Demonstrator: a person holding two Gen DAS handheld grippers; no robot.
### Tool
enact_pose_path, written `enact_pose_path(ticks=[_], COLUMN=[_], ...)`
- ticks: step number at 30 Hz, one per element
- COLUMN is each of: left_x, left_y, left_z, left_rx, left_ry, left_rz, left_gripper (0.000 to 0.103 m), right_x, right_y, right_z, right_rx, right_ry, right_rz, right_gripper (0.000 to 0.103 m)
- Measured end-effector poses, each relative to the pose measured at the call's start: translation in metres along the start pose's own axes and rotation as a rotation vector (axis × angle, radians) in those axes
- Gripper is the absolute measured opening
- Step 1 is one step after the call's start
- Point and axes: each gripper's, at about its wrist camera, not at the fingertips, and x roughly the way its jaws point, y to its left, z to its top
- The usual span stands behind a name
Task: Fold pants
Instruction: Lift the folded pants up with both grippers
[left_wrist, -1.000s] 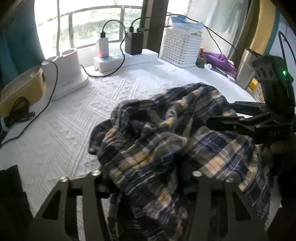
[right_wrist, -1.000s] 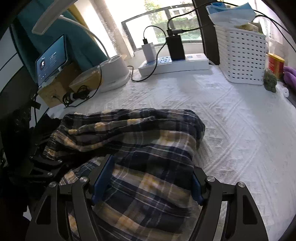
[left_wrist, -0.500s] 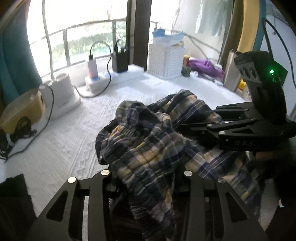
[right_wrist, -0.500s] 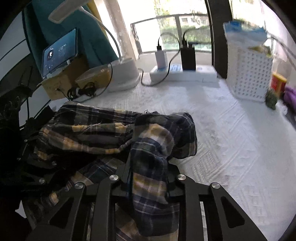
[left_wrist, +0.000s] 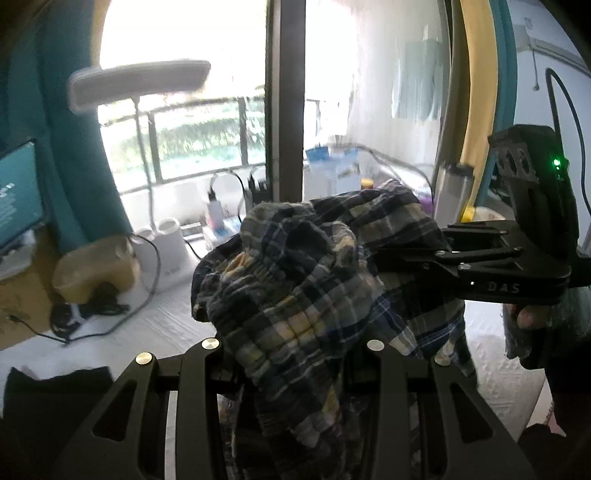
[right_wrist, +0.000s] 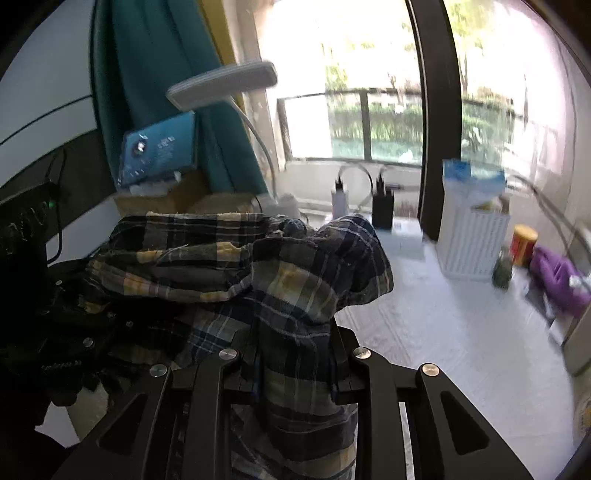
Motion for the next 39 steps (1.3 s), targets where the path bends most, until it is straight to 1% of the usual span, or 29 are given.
enact_pose_path(ticks=[8, 15, 18, 21, 26, 30, 32, 35, 39], left_x=[-0.052, -0.115, -0.138, -0.155, -0.173, -0.172, -0.165, -0.147, -0.111], left_y=[0.012, 0.028, 0.036, 0.048, 0.071, 0.08, 0.086, 0.103, 0.121], left_z=[0.0, -0.002, -0.006, -0.011, -0.023, -0.031, -0.035, -0.045, -0.056], left_rx=[-0.017, -0.006, -0.006, -0.018, -0.032, -0.016, -0.015, -0.045, -0.071], left_ry=[-0.103, -0.223, -0.256, -0.268, -0.241, -0.199, -0.169, -0.109, -0.027], left_rz=[0.061, 0.14, 0.174, 0.205, 0.238, 0.25, 0.247, 0.218, 0.201], left_gripper=[0.037, 0.037, 0.037, 0.037, 0.037, 0.037, 0.037, 0.037, 0.037], right_x=[-0.039, -0.066, -0.07, -0.072, -0.066, -0.052, -0.04, -0.018, 0.017], right_y=[0.051, 0.102, 0.12, 0.139, 0.166, 0.182, 0.183, 0.176, 0.161], right_z=[0.022, 0.037, 0.043, 0.045, 0.045, 0.038, 0.035, 0.031, 0.025], right_rx=[-0.089, -0.166, -0.186, -0.205, -0.203, -0.186, -0.169, -0.127, -0.069], right_ry=[-0.115, -0.2, -0.221, -0.238, -0.252, -0.226, -0.201, -0.158, -0.086], right_rz=[0.023, 0.066, 0.091, 0.12, 0.178, 0.218, 0.226, 0.232, 0.226], right_gripper=[0.026, 0.026, 0.026, 0.026, 0.026, 0.026, 0.026, 0.026, 0.026])
